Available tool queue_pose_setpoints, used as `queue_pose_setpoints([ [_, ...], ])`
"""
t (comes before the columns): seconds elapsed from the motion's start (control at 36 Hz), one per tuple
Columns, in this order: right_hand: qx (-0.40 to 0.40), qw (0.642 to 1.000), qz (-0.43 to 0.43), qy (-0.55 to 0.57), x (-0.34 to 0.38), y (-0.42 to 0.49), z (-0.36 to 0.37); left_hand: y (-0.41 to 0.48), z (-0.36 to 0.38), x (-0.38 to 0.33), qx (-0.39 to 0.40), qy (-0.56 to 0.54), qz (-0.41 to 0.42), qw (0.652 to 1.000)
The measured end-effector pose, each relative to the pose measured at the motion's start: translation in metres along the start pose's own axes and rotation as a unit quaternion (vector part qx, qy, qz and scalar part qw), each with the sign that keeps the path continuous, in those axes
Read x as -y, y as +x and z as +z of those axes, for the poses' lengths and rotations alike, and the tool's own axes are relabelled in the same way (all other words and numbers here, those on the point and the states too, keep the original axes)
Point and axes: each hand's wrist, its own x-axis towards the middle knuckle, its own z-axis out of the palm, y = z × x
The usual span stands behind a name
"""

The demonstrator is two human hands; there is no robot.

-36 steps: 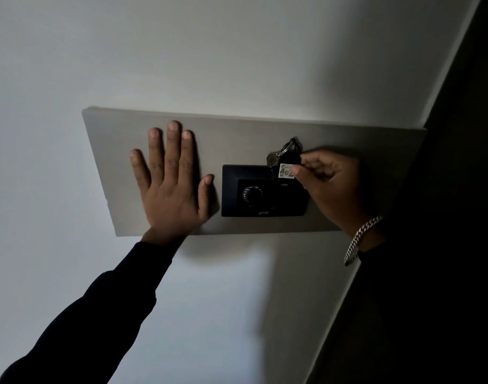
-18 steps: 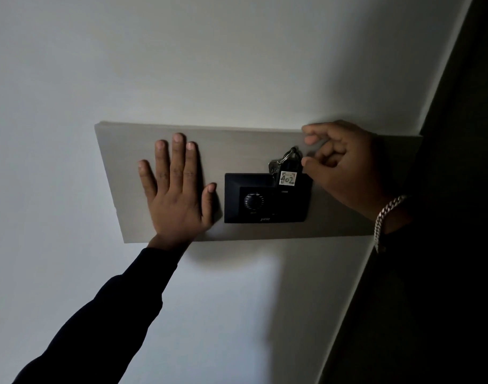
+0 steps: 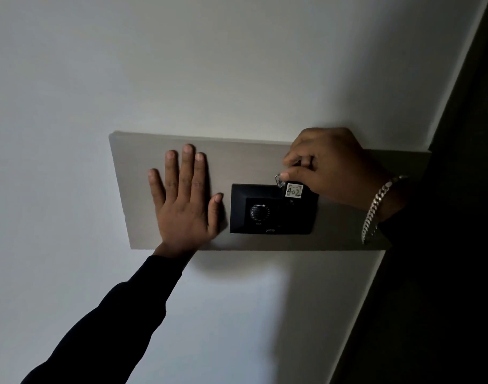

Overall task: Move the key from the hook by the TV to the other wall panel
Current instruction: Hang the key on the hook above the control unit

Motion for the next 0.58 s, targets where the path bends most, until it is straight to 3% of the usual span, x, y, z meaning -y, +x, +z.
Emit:
queue_pose_setpoints([
  [0.25, 0.049, 0.997, -0.041, -0.035, -0.007, 0.004, -0.004, 0.001, 0.0, 0.0, -0.002, -0.004, 0.001, 1.0],
  [0.58, -0.068, 0.995, -0.03, 0.064, -0.008, -0.011, 0.015, 0.001, -0.001, -0.001, -0.001, -0.004, -0.003, 1.0],
])
